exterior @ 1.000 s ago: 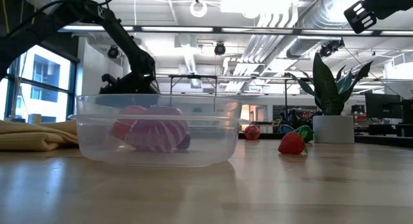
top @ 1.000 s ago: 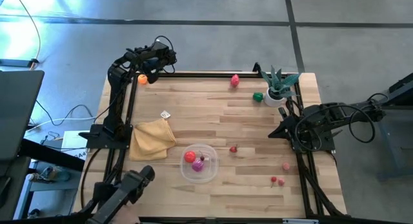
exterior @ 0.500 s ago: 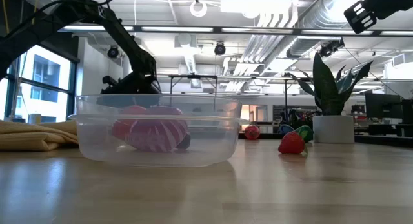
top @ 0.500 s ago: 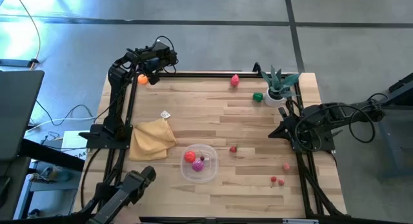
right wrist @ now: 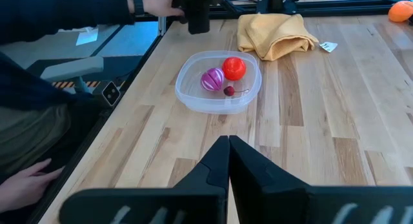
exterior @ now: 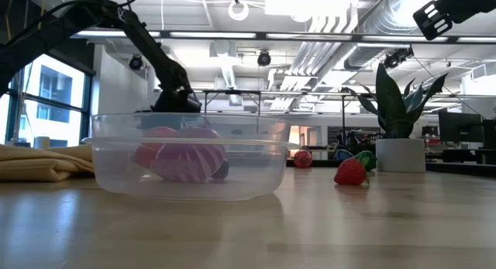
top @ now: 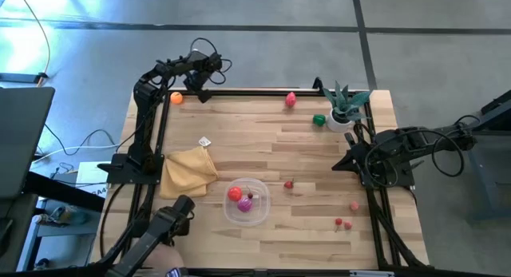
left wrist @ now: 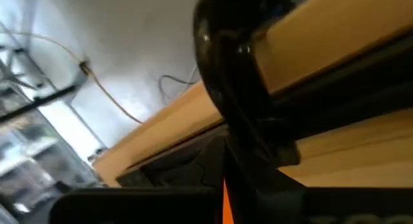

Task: Pick and placing Produce into tupperware
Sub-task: Put the orange into the transparent bin

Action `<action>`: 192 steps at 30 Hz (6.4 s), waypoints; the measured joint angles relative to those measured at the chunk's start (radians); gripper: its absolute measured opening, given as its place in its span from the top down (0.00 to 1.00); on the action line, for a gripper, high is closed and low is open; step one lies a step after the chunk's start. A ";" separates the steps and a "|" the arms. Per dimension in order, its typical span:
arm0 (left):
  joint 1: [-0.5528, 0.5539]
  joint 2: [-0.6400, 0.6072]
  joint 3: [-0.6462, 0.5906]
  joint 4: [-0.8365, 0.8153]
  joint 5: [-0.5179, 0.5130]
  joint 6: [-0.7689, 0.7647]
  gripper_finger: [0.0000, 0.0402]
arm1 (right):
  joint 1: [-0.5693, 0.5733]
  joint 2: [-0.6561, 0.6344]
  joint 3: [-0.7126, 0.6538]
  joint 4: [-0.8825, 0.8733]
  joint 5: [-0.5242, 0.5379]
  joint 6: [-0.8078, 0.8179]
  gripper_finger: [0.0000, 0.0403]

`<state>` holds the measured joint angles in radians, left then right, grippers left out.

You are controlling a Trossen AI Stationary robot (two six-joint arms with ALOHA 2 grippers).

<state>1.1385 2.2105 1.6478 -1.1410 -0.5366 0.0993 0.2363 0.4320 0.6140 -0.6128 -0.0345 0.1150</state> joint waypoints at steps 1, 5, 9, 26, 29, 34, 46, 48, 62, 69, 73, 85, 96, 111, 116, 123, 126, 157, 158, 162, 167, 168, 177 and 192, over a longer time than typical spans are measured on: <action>0.007 0.001 0.000 0.006 0.001 -0.013 1.00 | 0.000 0.000 0.000 0.000 0.000 0.000 1.00; 0.002 0.008 0.001 -0.021 -0.014 -0.106 1.00 | 0.000 0.000 0.000 0.000 0.000 0.000 1.00; -0.016 0.008 0.001 -0.068 -0.019 -0.178 1.00 | 0.000 0.000 0.000 0.000 0.000 0.000 1.00; -0.054 0.004 -0.066 -0.237 -0.240 -0.622 1.00 | 0.000 0.000 0.000 0.000 0.000 0.000 1.00; -0.052 0.004 -0.070 -0.284 -0.265 -0.658 0.99 | 0.000 0.000 0.000 0.000 0.000 0.000 1.00; -0.052 0.004 -0.069 -0.274 -0.332 -0.701 0.99 | 0.000 0.000 0.000 0.000 0.000 0.000 1.00; -0.061 0.003 -0.131 -0.265 -0.350 -0.661 0.92 | 0.000 0.000 0.000 0.000 0.000 0.000 1.00; -0.061 0.003 -0.131 -0.265 -0.347 -0.657 0.91 | 0.000 0.000 0.000 0.000 0.000 0.000 1.00; -0.069 0.000 -0.130 -0.222 -0.250 -0.622 0.92 | 0.000 0.000 0.000 0.000 0.000 0.000 1.00; -0.094 0.000 -0.130 -0.223 -0.217 -0.583 0.98 | 0.000 0.000 0.000 0.000 0.000 0.000 1.00; -0.132 0.000 -0.130 -0.235 -0.201 -0.577 0.99 | 0.000 0.000 0.000 0.000 0.000 0.000 1.00; -0.226 0.005 -0.128 -0.226 -0.141 -0.548 0.98 | 0.000 0.000 0.000 0.000 0.000 0.000 1.00; -0.268 -0.006 -0.019 -0.424 -0.188 -0.566 0.98 | 0.000 0.000 0.000 0.000 0.000 0.000 1.00; -0.282 -0.034 -0.028 -0.430 0.325 -0.322 1.00 | 0.000 0.000 0.000 0.000 0.000 0.000 1.00; -0.297 -0.034 -0.028 -0.430 0.406 -0.291 1.00 | 0.000 0.000 0.000 0.000 0.000 0.000 1.00; -0.303 -0.034 -0.018 -0.430 0.455 -0.240 1.00 | 0.000 0.000 0.000 0.000 0.000 0.000 1.00; -0.303 -0.034 0.005 -0.430 0.513 -0.159 1.00 | 0.000 0.000 0.000 0.000 0.000 0.000 1.00; -0.317 -0.083 0.459 -0.430 0.350 0.185 1.00 | 0.000 0.000 0.000 0.000 0.000 0.000 1.00; -0.312 -0.093 0.459 -0.430 0.320 0.185 1.00 | 0.000 0.000 0.000 0.000 0.000 0.000 1.00; -0.274 -0.147 0.459 -0.430 0.234 0.148 1.00 | 0.000 0.000 0.000 0.000 0.000 0.000 1.00; -0.238 -0.185 0.459 -0.430 0.352 0.120 1.00 | 0.000 0.000 0.000 0.000 0.000 0.000 1.00; -0.237 -0.191 0.459 -0.430 0.361 0.110 1.00 | 0.000 0.000 0.000 0.000 0.000 0.000 1.00; -0.211 -0.213 0.459 -0.430 0.341 0.134 1.00 | 0.000 0.000 0.000 0.000 0.000 0.000 1.00; -0.230 -0.235 0.283 -0.431 0.333 -0.011 1.00 | 0.000 0.000 0.000 0.000 0.000 0.000 1.00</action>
<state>0.9083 1.9755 1.9304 -1.5724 -0.2034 0.0881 0.2363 0.4317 0.6139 -0.6126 -0.0345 0.1150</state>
